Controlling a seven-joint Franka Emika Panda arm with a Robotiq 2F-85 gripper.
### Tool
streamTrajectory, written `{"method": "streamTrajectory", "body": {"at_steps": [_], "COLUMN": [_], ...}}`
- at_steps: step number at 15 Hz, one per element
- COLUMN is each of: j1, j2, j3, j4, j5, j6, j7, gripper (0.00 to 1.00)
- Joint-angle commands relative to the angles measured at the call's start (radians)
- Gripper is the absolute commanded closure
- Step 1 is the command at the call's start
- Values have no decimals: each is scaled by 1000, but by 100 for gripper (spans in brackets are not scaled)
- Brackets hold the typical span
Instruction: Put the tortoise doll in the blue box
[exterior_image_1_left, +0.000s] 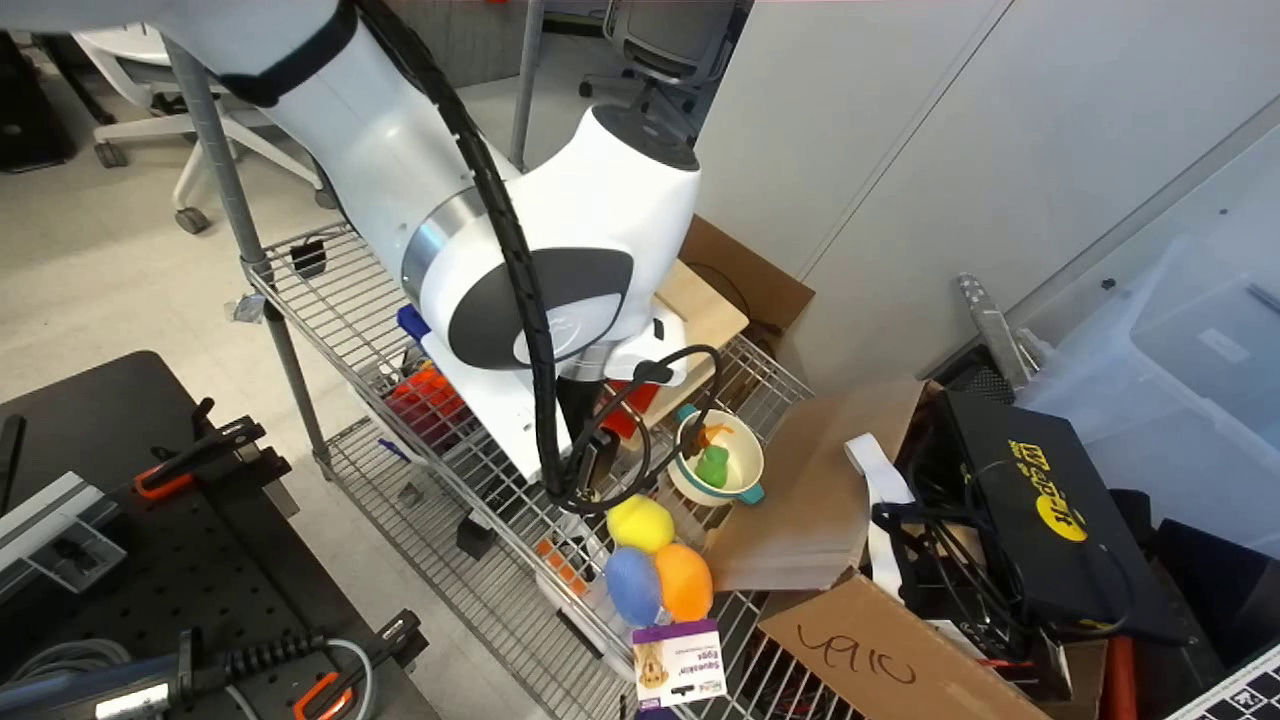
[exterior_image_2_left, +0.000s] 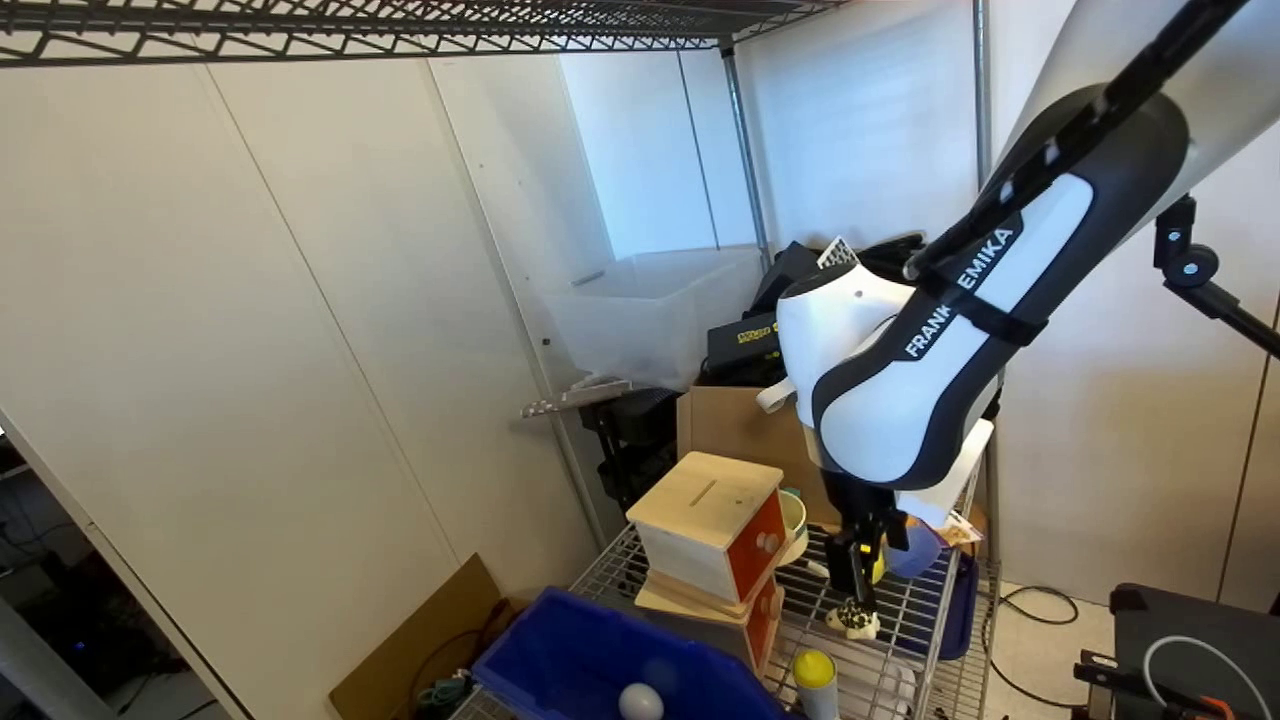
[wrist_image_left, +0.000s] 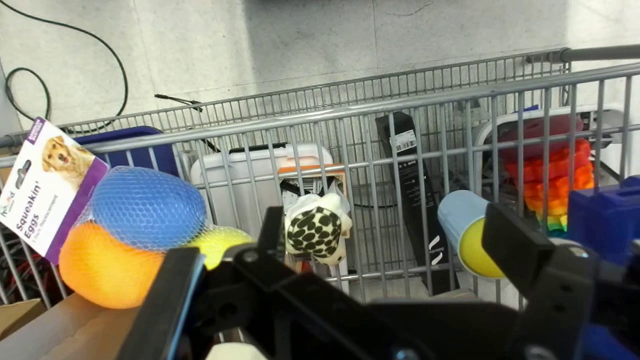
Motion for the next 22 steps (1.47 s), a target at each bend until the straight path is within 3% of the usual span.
{"method": "streamTrajectory", "body": {"at_steps": [1,4,14,22], "j1": [-1,-1,66,77], "j2": [0,0,63,152], "j3": [1,2,-70,-84], "j4": [2,2,22,60], "j5": [0,0,-163,-153], "j6": [-3,-3,91,139], "j7": [-3,-5,168,206], "gripper": [0,0,0,0]}}
